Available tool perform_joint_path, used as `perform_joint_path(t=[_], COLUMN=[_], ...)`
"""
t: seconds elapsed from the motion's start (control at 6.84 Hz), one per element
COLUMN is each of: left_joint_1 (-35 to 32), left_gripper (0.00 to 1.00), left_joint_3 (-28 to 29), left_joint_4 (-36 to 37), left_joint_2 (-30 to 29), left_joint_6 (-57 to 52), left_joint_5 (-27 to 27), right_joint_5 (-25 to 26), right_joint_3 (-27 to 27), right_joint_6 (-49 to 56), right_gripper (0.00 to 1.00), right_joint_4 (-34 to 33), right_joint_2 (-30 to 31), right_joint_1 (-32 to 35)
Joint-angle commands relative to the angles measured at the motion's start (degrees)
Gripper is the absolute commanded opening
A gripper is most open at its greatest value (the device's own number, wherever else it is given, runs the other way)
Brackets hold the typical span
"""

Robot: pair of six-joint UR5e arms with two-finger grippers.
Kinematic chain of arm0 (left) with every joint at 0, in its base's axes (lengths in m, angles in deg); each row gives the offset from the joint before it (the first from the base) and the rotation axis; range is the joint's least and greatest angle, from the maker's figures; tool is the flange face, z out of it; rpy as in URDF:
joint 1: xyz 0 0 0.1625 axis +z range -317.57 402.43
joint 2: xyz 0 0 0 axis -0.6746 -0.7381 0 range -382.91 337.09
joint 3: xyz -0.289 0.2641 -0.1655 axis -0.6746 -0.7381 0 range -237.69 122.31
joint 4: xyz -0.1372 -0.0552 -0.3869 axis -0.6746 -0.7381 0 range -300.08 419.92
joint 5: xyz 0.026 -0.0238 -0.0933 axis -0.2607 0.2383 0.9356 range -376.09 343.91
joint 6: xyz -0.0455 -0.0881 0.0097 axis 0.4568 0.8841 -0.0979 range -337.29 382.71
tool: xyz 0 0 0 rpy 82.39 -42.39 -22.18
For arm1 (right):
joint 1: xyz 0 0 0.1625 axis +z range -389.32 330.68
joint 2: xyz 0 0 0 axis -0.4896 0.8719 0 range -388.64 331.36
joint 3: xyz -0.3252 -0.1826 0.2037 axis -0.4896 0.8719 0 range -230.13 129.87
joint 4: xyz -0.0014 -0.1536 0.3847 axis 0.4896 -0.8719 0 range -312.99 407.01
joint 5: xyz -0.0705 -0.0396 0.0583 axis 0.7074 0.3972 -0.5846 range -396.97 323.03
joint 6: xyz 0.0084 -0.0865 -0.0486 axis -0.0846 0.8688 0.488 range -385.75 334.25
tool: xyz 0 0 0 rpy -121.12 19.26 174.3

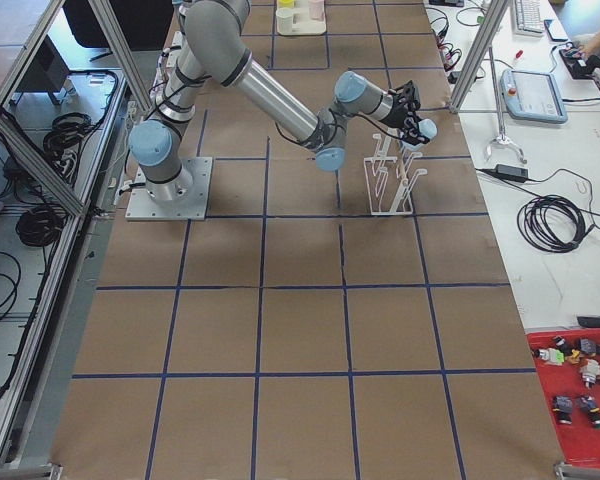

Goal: Transfer IKEA cup to right arm and place on rack

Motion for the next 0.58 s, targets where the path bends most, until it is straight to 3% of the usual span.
perform_joint_path(t=[0.0, 0.15, 0.44], left_joint_1=[4.6, 4.4, 4.0], left_gripper=[0.99, 0.99, 0.99], left_joint_3=[-11.0, -14.4, -15.6], left_joint_4=[8.0, 11.1, 11.2], left_joint_2=[5.2, 6.9, 7.2], left_joint_6=[-9.6, -10.0, -9.4], left_joint_5=[-0.1, 0.0, 0.3], right_joint_5=[0.0, 0.0, -0.3], right_joint_3=[-1.3, -1.1, -0.6], right_joint_6=[0.2, 0.2, -0.7], right_gripper=[1.0, 1.0, 1.0], right_joint_4=[0.4, 0.4, 1.3], right_joint_2=[0.5, 1.2, 6.2], right_joint_1=[0.1, 0.1, 1.0])
